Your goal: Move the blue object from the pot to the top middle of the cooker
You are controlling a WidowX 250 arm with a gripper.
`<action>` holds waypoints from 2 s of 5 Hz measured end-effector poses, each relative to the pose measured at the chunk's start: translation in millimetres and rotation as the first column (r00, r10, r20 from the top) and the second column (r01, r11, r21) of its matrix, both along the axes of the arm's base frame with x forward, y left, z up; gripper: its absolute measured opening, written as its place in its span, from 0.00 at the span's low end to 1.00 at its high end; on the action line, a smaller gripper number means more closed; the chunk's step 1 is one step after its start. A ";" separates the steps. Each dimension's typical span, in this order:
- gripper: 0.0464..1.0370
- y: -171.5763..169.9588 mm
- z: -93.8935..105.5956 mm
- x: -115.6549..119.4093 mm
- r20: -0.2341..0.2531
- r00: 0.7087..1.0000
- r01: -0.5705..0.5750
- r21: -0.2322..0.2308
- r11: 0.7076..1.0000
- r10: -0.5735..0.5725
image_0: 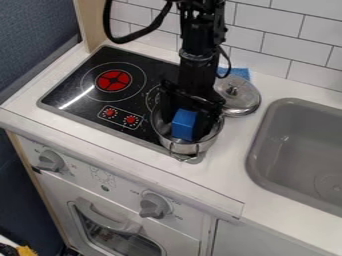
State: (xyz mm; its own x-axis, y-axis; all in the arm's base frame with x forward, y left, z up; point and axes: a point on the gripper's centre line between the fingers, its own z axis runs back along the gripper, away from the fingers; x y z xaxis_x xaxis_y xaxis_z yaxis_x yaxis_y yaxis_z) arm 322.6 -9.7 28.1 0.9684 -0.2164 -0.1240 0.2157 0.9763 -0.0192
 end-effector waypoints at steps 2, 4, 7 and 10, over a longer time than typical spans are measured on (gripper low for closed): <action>0.59 4.0 -4.9 -0.4 -0.014 1.000 0.015 -0.017 1.000 -0.015; 0.59 8.9 10.1 3.6 0.052 0.998 0.029 -0.035 0.999 -0.027; 0.59 28.7 97.3 61.7 0.336 0.939 -0.089 0.036 0.995 0.072; 0.59 58.2 38.9 115.7 0.225 0.958 -0.217 0.159 0.963 0.179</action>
